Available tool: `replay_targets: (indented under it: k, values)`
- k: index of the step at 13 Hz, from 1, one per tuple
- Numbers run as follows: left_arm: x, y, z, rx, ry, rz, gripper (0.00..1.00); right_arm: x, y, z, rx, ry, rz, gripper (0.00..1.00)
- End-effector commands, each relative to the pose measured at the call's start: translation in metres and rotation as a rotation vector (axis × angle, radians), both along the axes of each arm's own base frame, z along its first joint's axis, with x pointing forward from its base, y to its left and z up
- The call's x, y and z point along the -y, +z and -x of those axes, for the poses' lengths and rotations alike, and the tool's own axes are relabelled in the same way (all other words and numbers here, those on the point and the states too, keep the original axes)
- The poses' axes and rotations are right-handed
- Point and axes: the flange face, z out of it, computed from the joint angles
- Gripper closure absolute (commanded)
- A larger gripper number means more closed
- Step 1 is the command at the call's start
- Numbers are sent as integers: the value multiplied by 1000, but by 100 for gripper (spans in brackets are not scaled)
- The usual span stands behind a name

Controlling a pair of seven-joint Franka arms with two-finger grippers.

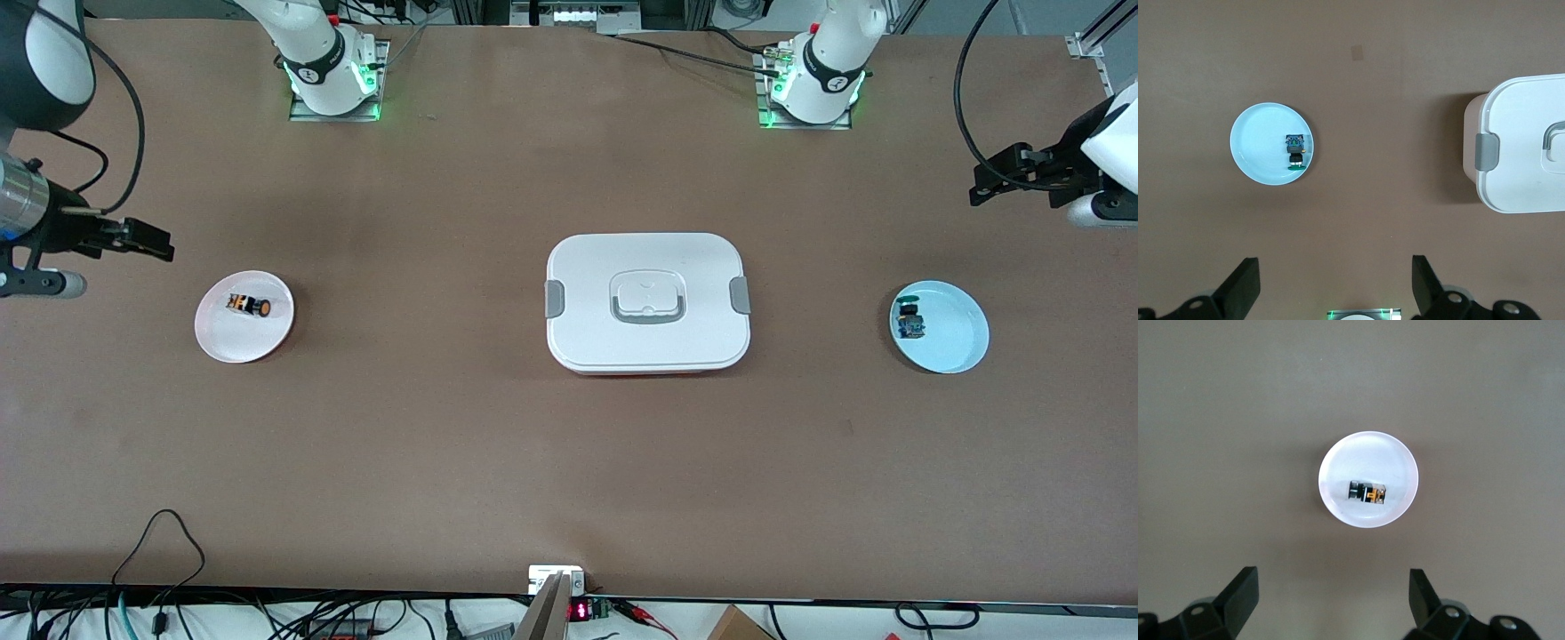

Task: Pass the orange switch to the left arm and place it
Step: 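Move the right gripper over the orange switch on the white plate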

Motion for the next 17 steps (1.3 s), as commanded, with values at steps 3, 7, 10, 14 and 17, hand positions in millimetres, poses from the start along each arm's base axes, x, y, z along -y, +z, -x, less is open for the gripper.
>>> replay_targets:
  k: [3,7,10,14,17]
  values:
    - [0,6,-3,-5,13,10,0,8,-30,-13,-31,17,14,0]
    - [1,7,-3,-4,10,9,0,22,-86,-23,-39,26,11,0]
    - [1,7,-3,-4,10,11,0,29,-120,-16,-29,15,7,0]
    - [1,7,-3,-4,10,11,0,32,-178,-11,-20,19,7,0]
    - [1,8,-3,-2,10,9,0,31,-220,5,1,21,4,0]
